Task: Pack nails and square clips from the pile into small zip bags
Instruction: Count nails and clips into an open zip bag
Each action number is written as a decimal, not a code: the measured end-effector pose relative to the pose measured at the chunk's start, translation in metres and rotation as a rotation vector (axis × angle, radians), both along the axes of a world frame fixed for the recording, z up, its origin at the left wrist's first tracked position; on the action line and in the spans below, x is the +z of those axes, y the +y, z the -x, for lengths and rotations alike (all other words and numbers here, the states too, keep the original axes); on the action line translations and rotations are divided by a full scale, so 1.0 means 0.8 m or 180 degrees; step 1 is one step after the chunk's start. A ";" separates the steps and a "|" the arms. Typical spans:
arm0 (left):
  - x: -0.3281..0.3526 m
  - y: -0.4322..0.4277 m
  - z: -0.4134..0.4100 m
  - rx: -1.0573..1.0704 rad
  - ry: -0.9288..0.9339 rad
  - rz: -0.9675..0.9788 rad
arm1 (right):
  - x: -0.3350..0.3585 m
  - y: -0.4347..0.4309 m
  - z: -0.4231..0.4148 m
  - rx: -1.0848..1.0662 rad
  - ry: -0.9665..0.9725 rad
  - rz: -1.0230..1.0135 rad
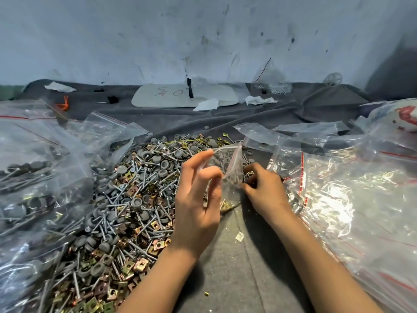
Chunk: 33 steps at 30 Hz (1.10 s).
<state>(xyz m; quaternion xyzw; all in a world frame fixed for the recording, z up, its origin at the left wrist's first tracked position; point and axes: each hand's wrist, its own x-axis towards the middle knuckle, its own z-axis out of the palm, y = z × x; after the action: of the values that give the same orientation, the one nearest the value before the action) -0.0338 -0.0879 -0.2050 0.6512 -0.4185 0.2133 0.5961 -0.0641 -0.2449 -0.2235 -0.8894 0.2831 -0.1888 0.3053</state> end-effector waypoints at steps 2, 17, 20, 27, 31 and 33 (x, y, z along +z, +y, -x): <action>0.001 0.001 0.000 0.0012 0.0026 -0.0013 | 0.001 -0.001 0.001 0.0033 0.0077 -0.0176; -0.002 -0.002 0.000 -0.0011 0.0027 -0.0021 | 0.014 0.000 0.012 0.0041 0.0271 0.0037; -0.003 -0.003 -0.001 -0.0021 0.0043 0.0000 | 0.013 0.001 0.012 0.0119 0.0395 0.0148; -0.011 -0.004 -0.007 -0.0271 -0.0362 -0.0362 | 0.032 0.008 0.021 -0.0060 -0.1605 0.0540; -0.017 -0.006 -0.008 -0.0509 -0.0442 -0.0680 | 0.053 0.024 0.030 0.0213 -0.3148 0.0837; -0.018 -0.006 -0.009 -0.0524 -0.0395 -0.0683 | 0.053 0.034 0.032 0.0477 -0.3144 0.0757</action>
<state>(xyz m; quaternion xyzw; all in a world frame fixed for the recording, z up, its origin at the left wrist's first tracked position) -0.0265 -0.0924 -0.2191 0.6603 -0.5269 0.1575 0.5115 -0.0896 -0.2179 -0.1809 -0.7405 0.0171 -0.5949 0.3121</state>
